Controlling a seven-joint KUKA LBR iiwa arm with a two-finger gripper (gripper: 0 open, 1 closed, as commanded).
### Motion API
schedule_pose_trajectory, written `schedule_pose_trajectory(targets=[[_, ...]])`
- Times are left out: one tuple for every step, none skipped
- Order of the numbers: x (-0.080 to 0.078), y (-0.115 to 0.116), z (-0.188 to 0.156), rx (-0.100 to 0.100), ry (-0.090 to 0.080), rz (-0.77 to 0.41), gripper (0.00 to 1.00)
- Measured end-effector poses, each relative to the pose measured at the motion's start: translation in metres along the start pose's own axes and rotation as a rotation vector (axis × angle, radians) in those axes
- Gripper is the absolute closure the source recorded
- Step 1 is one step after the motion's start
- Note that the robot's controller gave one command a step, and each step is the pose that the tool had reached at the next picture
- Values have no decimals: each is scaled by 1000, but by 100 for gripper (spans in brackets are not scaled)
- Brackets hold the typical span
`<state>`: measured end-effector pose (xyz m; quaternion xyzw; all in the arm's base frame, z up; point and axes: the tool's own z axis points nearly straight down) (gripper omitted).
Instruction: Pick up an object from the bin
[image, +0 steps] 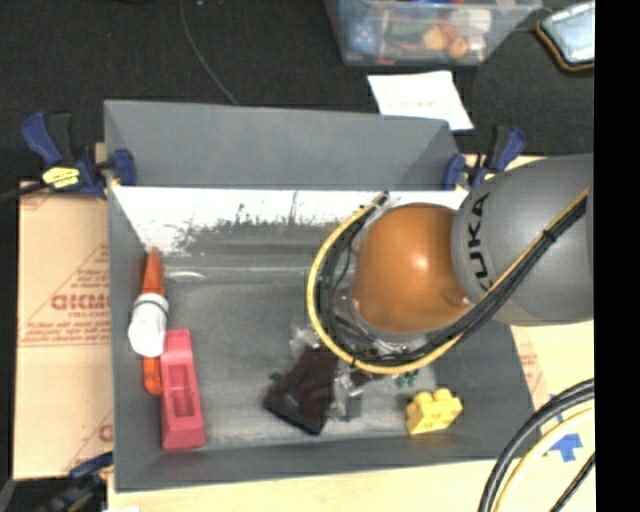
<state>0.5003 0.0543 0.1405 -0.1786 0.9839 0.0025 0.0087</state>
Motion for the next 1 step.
schedule_pose_trajectory(targets=[[0,0,0,0,0,1,0]])
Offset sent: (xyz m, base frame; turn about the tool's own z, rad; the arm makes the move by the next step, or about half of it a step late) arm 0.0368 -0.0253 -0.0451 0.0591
